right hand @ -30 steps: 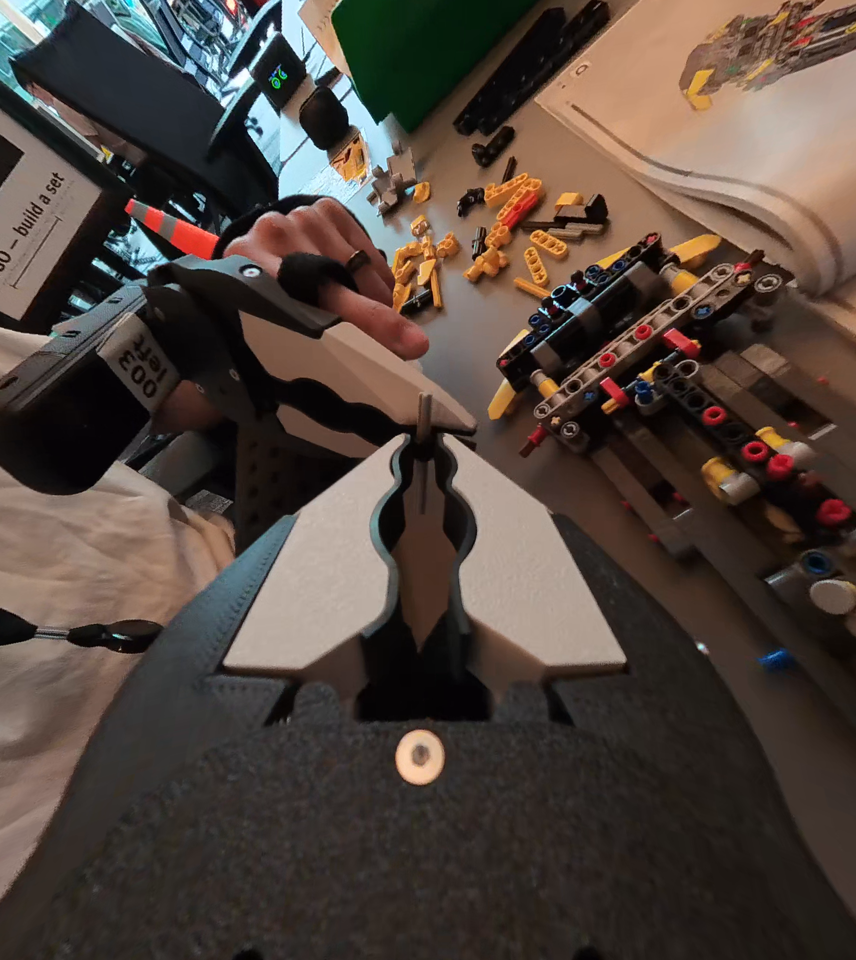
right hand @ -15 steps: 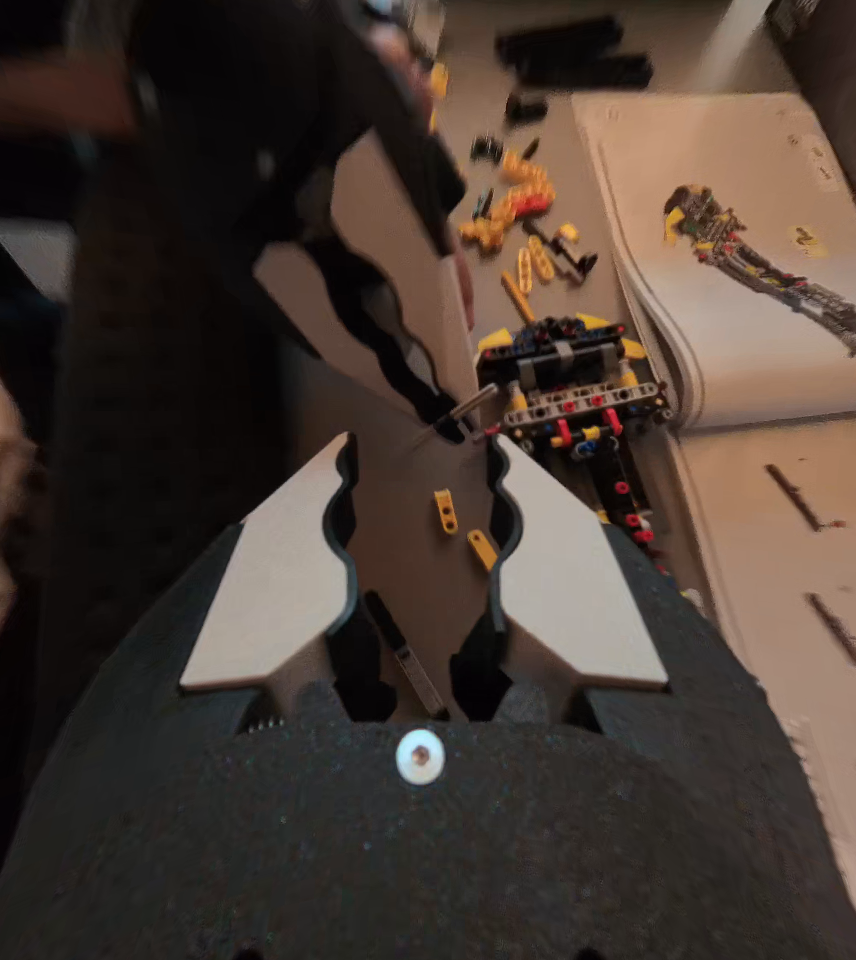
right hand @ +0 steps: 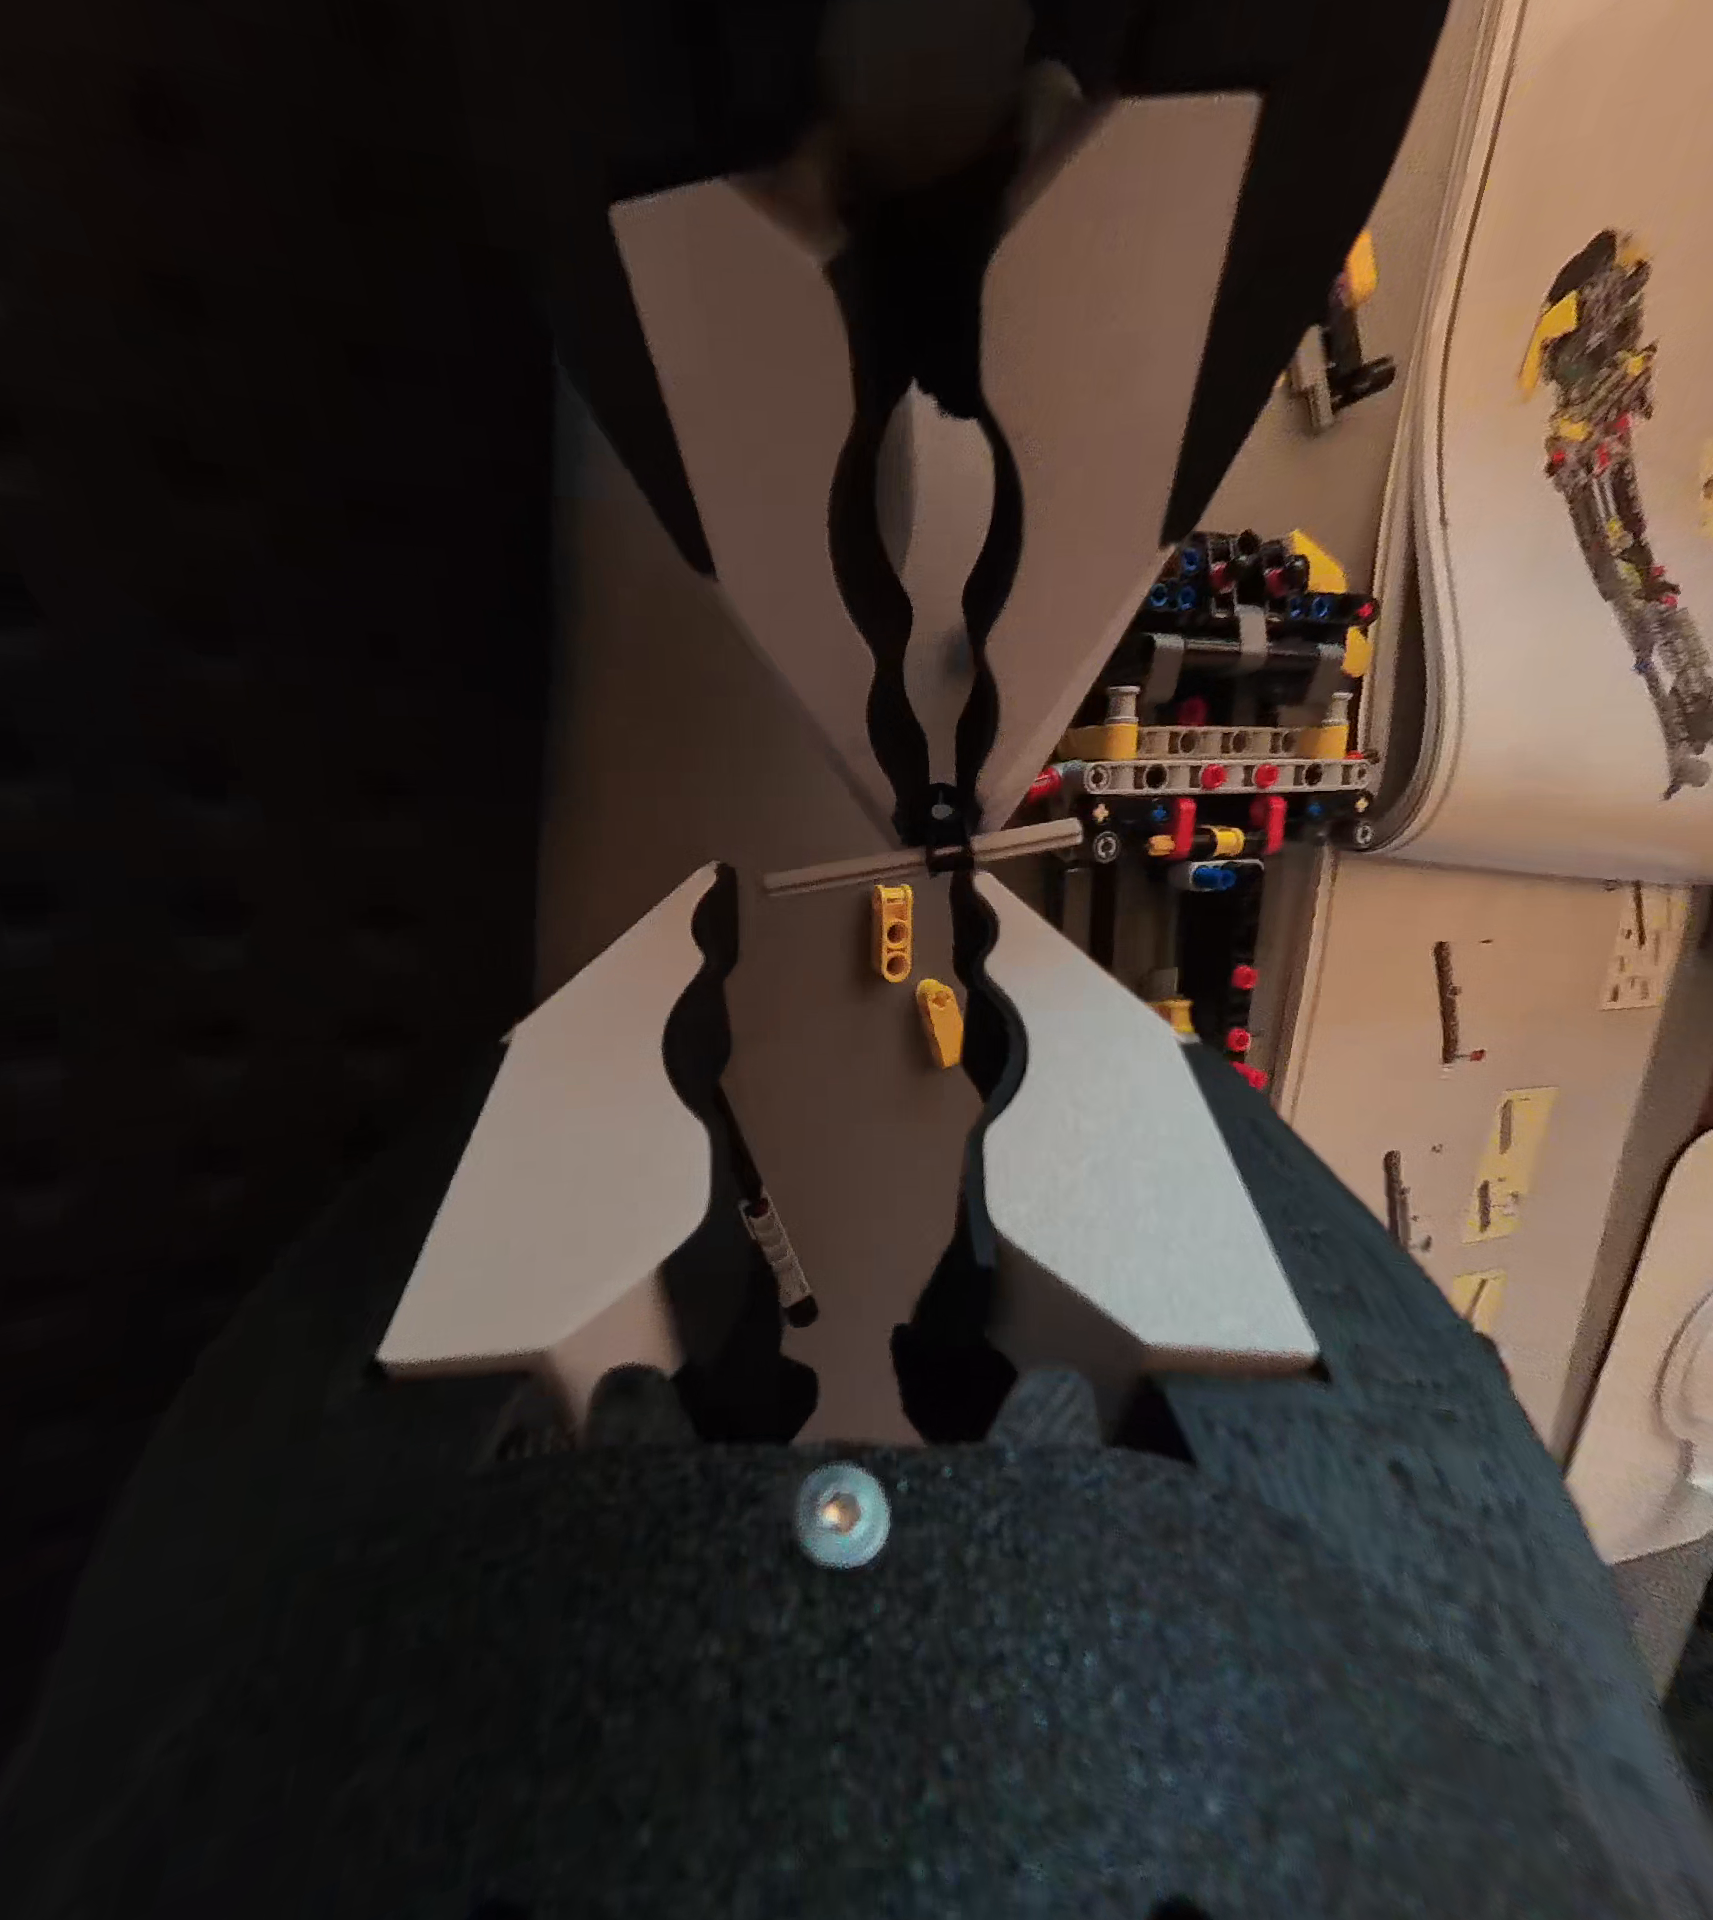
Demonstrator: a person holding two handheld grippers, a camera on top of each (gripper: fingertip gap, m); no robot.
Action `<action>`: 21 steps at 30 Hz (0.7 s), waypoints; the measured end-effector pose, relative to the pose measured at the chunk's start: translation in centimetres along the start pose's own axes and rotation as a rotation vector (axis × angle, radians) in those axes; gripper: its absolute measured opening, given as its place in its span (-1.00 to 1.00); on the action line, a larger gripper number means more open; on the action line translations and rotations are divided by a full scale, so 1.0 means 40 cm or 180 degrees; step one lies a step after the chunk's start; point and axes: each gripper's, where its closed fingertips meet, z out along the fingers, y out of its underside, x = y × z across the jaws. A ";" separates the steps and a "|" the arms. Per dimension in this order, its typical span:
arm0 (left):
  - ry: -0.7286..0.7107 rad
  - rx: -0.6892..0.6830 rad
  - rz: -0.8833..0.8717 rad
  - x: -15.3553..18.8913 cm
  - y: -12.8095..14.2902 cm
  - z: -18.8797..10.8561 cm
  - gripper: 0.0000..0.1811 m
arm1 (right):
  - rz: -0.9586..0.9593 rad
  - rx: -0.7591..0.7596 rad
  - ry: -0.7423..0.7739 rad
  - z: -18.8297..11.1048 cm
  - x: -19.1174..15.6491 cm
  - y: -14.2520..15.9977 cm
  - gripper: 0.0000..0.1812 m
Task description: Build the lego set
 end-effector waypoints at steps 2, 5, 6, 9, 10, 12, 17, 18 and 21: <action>-0.0011 -0.0017 0.0011 -0.001 0.002 0.000 -0.96 | 0.0039 0.0010 0.0027 0.001 0.007 -0.001 -0.60; -0.0033 -0.0024 -0.0028 -0.009 0.004 -0.004 -0.96 | 0.0087 0.0058 0.0046 0.001 0.015 -0.006 -0.60; -0.0020 -0.0029 -0.0036 -0.008 0.005 -0.005 -0.96 | 0.0082 0.0047 0.0041 0.002 0.015 -0.006 -0.60; -0.0058 -0.0067 0.0034 -0.014 0.013 -0.009 -0.96 | 0.0011 -0.0075 0.0169 0.008 0.027 0.009 -0.47; -0.0047 -0.0073 0.0000 -0.016 0.017 -0.010 -0.96 | 0.0002 -0.0097 0.0182 0.008 0.029 0.015 -0.47; -0.0044 -0.0042 -0.0014 -0.017 0.013 -0.012 -0.96 | 0.0048 0.0015 0.0112 0.004 0.024 0.004 -0.51; -0.0006 -0.0037 0.0003 -0.003 0.008 -0.008 -0.96 | -0.0035 -0.0021 0.0115 0.009 0.018 -0.009 -0.54; -0.0010 -0.0059 0.0020 -0.001 0.010 -0.006 -0.96 | -0.0026 -0.0032 0.0084 0.012 0.015 -0.007 -0.54; -0.0074 -0.0065 0.0042 -0.002 0.007 -0.004 -0.96 | -0.0028 -0.0020 0.0052 0.008 0.015 -0.004 -0.57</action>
